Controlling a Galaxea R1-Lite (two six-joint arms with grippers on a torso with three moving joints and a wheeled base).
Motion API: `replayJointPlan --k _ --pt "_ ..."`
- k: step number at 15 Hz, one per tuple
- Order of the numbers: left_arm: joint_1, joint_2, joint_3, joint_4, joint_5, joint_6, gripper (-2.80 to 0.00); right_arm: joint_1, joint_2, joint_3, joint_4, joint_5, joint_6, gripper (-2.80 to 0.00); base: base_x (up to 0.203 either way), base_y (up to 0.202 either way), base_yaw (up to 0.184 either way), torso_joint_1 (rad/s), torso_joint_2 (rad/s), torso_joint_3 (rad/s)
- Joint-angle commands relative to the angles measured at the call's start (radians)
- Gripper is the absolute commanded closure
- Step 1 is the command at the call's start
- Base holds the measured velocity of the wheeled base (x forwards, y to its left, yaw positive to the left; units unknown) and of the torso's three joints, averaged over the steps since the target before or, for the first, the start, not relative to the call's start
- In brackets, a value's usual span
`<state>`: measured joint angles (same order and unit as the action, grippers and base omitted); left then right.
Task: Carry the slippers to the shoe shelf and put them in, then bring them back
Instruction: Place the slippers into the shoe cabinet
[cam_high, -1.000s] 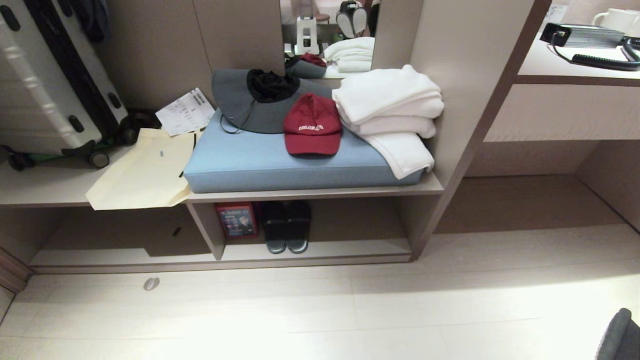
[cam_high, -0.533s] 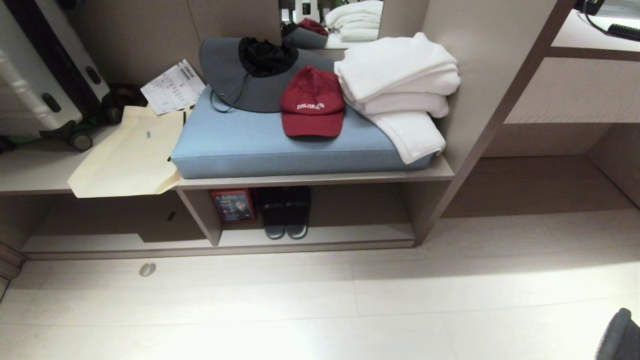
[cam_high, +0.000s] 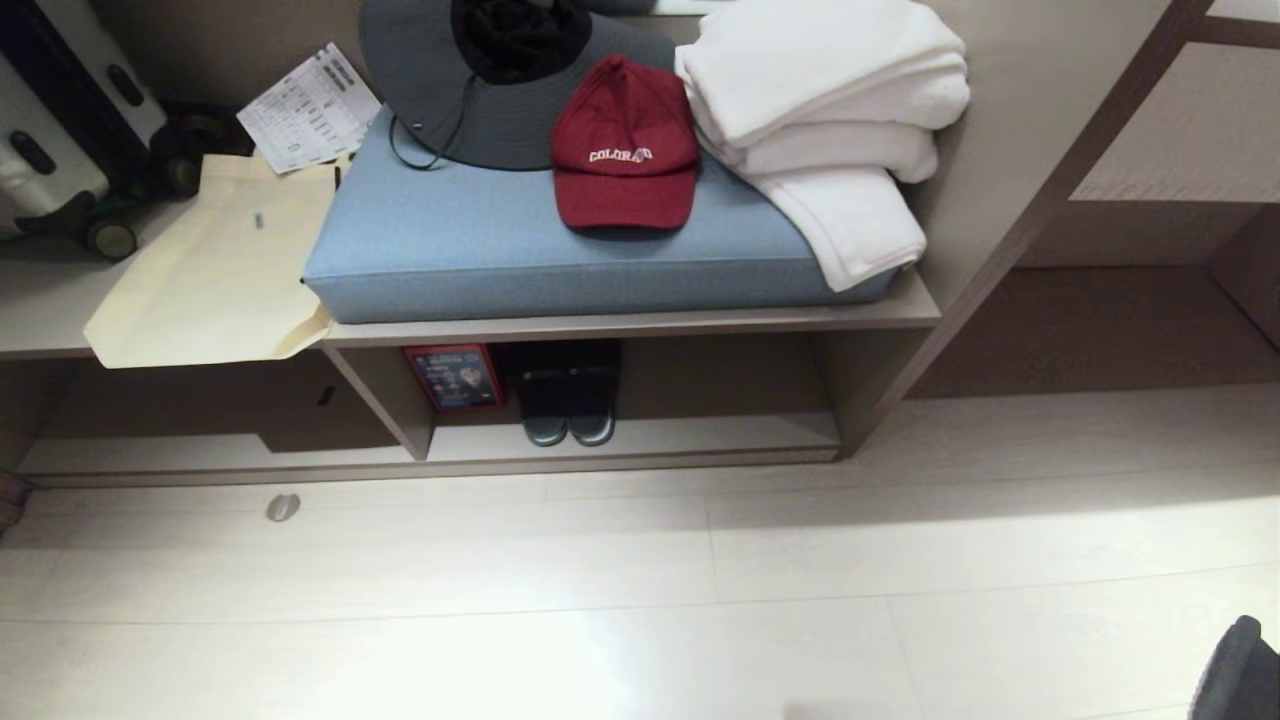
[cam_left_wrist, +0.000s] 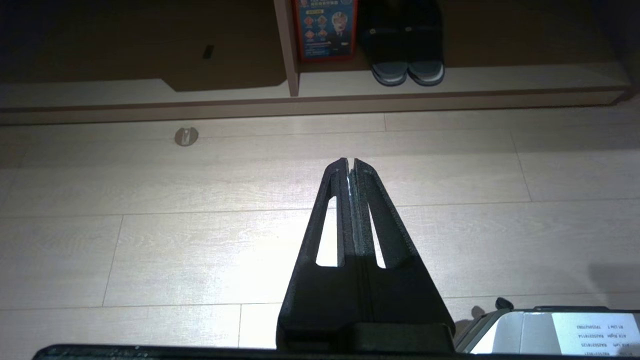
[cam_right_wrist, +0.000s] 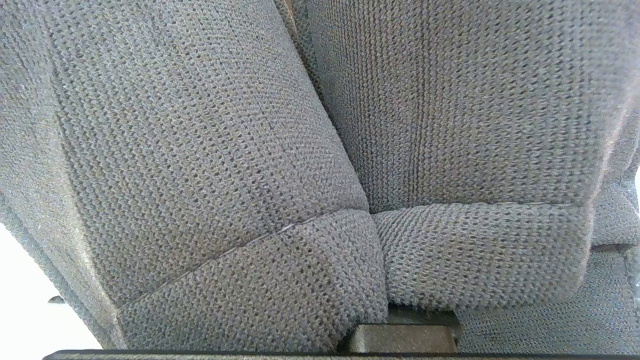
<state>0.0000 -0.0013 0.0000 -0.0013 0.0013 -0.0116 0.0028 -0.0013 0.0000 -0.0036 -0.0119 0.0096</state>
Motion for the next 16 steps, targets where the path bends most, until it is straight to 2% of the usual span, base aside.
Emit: replayJointPlan --k 1,16 --pt "0.001 0.001 0.0 0.0 0.0 -0.001 0.0 0.0 0.001 0.002 -0.001 0.0 0.0 0.0 0.0 0.0 0.0 0.005 0.0 -0.184" --pt "0.0 0.001 0.0 0.0 0.0 -0.002 0.0 0.0 0.001 0.002 -0.001 0.0 0.0 0.0 0.0 0.0 0.0 0.003 0.0 -0.197"
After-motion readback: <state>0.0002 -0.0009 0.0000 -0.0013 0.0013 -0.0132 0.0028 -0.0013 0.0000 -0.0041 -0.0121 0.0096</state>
